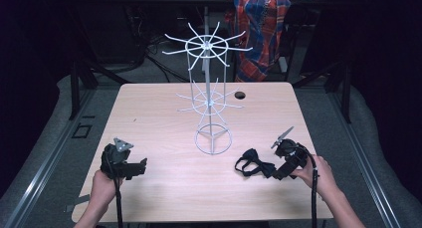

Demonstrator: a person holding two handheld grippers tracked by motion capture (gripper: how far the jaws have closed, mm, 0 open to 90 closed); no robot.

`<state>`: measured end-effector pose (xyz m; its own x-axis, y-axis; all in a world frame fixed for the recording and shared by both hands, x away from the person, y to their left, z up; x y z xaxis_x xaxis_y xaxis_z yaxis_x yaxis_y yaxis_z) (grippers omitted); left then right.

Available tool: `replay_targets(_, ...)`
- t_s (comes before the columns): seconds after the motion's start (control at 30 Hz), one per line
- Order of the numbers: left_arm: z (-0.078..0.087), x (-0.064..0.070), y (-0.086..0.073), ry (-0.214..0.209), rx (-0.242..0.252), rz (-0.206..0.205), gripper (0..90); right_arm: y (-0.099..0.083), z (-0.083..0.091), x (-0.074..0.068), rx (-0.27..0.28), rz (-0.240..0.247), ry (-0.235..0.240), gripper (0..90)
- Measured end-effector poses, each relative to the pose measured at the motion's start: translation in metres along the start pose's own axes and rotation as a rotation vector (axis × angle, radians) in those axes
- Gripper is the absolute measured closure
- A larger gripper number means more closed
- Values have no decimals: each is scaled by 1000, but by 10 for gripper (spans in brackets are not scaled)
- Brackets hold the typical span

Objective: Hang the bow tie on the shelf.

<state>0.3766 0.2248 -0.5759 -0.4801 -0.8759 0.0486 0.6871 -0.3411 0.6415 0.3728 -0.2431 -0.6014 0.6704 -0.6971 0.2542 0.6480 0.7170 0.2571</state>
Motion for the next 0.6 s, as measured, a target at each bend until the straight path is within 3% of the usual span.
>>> replay_targets(0.23,0,0,0,0,0,0,156,7,-2,-7,22,-1,19,70)
replay_targets(0.33,0,0,0,0,-1,0,155,9,-1,-6,6,27,0,57)
replay_targets(0.6,0,0,0,0,0,0,155,20,-3,-9,39,12,-2,0)
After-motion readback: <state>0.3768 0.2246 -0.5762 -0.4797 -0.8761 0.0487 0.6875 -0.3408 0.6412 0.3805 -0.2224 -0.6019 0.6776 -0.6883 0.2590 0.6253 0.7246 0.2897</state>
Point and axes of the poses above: each handheld gripper's, and its own axes: z roughly backward along the jaws, y roughly out of its top, x roughly to its right, the point moved 10 cm from there along -z, roughly forward along the jaws, and after that the axes turned 13 degrees about -y, right-handed, at the moved point
